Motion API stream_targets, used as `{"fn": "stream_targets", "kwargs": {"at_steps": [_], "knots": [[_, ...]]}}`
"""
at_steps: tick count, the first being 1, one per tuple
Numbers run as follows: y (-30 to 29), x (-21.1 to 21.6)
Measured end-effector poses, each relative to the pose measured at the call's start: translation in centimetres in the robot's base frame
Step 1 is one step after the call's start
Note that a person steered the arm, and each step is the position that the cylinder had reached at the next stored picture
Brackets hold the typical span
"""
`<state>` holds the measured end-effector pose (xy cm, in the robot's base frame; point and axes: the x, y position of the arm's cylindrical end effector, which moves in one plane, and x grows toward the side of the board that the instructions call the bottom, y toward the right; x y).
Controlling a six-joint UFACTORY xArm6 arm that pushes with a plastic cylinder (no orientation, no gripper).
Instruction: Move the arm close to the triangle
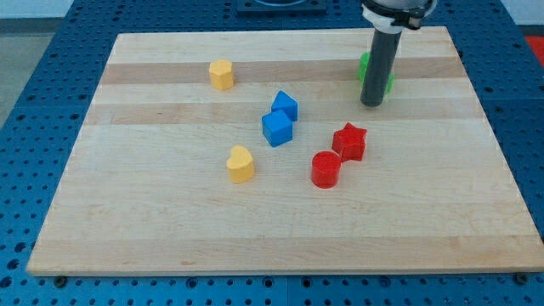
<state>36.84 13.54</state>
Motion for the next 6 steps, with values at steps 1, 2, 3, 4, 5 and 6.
{"fn": "stream_targets", "kwargs": {"at_steps": [1, 2, 3, 4, 5, 6], "knots": [[-0.1, 0.0], [-1.6, 0.0], [-2.4, 0.0], [-3.0, 0.4], [-4.3, 1.4], [-6.0, 2.4]]}}
